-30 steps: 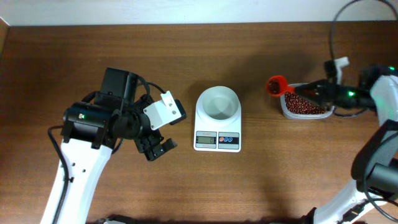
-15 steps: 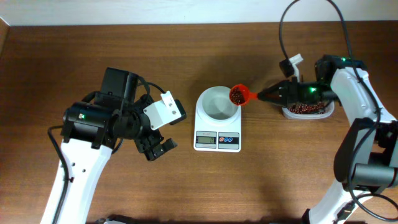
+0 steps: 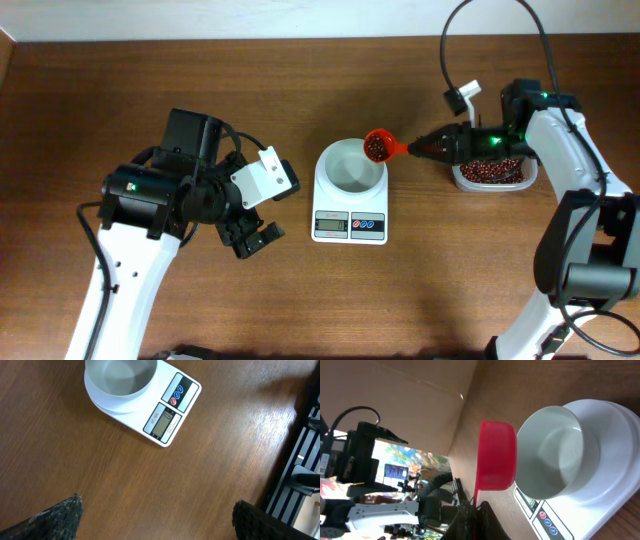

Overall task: Scoop and weigh 50g on scale
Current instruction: 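Carry the filled scoop with the right gripper over the white bowl, then tilt the red scoop to pour beans into the bowl on the scale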

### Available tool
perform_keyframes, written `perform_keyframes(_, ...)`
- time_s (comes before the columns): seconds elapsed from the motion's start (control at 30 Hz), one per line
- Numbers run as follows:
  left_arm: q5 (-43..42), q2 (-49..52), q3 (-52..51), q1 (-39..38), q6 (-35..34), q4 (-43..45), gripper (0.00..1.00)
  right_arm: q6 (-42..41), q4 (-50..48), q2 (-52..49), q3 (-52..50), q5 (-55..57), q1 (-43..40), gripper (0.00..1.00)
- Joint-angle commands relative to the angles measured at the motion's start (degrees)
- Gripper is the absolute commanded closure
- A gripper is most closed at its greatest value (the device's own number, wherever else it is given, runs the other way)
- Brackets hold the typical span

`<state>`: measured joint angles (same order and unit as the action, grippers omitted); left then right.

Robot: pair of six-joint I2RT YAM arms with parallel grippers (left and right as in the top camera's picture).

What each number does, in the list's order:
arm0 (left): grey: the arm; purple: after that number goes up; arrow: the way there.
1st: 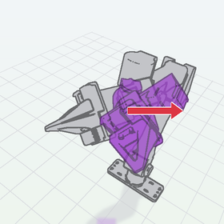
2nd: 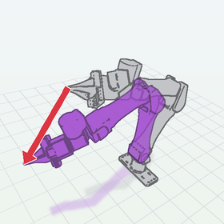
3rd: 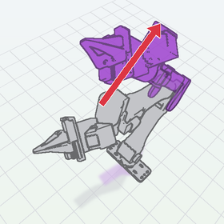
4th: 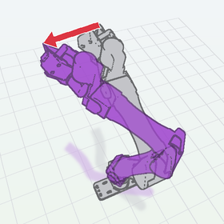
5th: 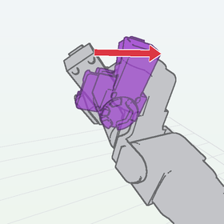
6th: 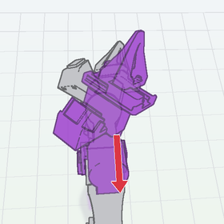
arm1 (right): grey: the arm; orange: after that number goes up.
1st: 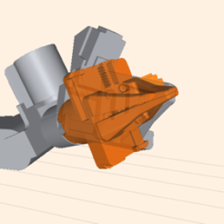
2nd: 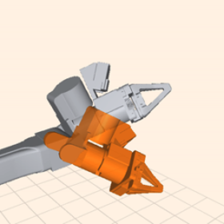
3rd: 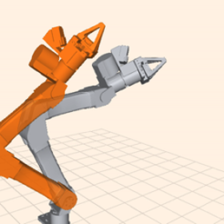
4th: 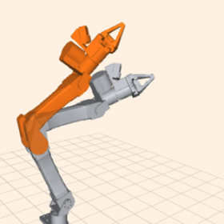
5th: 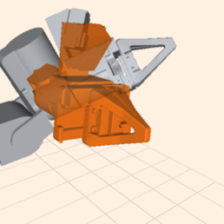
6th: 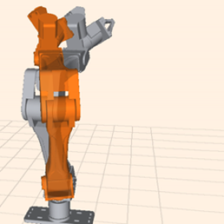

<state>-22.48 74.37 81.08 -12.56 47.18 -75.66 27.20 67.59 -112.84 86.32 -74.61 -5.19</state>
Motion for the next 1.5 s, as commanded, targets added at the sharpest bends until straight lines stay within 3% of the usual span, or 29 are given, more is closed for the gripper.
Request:
perform_keyframes(0.0,-0.2,-1.0,-0.4,0.2,0.5,-0.1,0.01,0.9,-2.3,-0.9,-0.2,1.9,2.2,0.96)
perform_keyframes(0.23,-0.2,-1.0,-0.4,0.2,0.5,-0.1,0.01,0.9,-7.2,-0.9,-0.2,11.0,4.1,0.96)
perform_keyframes(0.57,-0.2,-1.0,-0.4,0.2,0.5,-0.1,0.01,2.7,-13.9,-0.9,-0.2,14.0,6.8,0.96)
perform_keyframes(0.73,-0.2,-1.0,-0.4,0.2,0.5,0.0,0.01,4.4,-12.7,-0.9,-0.2,13.5,6.7,0.96)
perform_keyframes(0.87,-0.2,-1.0,-0.4,0.2,0.5,-0.1,0.01,10.4,-10.0,-0.9,-0.2,9.9,6.7,0.96)
perform_keyframes(1.27,-0.2,-1.0,-0.4,0.2,0.5,-0.1,0.01,10.9,-10.9,-0.8,-0.2,10.8,6.7,0.96)
perform_keyframes(1.37,-0.2,-1.0,-0.4,0.2,0.5,0.0,0.01,6.0,-12.7,-0.8,-0.2,14.2,6.7,0.96)
perform_keyframes(1.47,-0.2,-1.0,-0.4,0.2,0.5,-0.1,0.01,10.0,-11.7,-0.8,-0.2,11.4,6.7,0.96)
